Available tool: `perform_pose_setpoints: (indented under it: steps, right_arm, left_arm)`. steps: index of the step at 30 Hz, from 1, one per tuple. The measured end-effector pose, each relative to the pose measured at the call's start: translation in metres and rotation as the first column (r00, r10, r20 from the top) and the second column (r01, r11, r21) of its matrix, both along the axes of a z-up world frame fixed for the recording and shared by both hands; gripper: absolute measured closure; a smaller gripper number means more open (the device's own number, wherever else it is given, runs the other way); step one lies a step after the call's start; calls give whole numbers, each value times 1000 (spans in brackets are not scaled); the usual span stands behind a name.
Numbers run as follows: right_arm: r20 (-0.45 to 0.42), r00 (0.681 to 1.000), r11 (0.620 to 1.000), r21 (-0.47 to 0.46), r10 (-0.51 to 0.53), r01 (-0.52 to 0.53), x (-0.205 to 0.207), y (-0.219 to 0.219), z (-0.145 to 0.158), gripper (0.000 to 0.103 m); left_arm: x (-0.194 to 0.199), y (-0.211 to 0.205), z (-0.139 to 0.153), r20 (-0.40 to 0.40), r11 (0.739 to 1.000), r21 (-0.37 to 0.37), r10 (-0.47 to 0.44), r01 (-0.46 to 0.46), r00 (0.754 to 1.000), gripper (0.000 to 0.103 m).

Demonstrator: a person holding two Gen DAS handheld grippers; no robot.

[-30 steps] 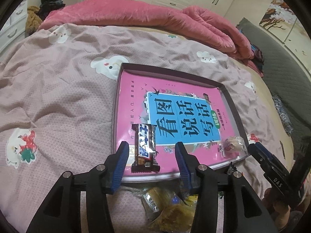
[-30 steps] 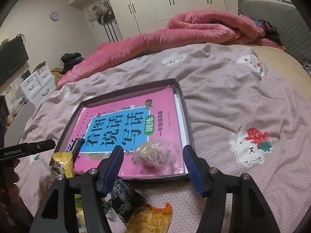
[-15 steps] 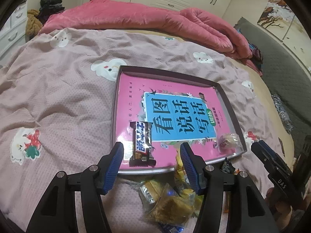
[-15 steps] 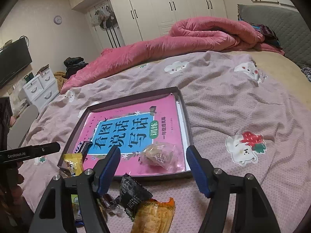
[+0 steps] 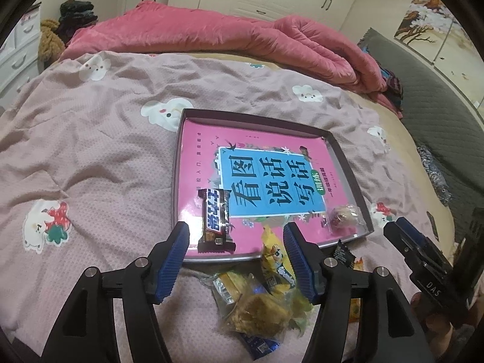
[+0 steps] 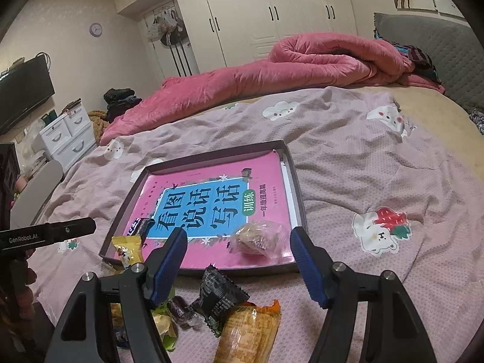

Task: Organize snacks
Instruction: 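Withdraw the open left gripper from the tray back toward the snacks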

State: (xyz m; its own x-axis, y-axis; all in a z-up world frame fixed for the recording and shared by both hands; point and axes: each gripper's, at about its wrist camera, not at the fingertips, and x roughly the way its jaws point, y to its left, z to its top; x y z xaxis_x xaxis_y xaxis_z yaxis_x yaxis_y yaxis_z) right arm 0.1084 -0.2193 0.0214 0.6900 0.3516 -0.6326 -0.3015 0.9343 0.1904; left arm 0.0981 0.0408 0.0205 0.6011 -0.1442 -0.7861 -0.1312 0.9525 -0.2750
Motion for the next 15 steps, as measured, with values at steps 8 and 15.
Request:
perform_pose_setpoints:
  steps: [8,15]
  right_arm:
    - [-1,1000,1000,-9,5,-5,-11,1,2,31]
    - [-5,1000,1000,-20,-14,14,-18,-3,2,31]
  left_arm:
    - [-10,-1,4,-7,1000,-4,-8,7,1000,36]
    - [-21,-2,3,-14,1000,10,-20,20,1000,36]
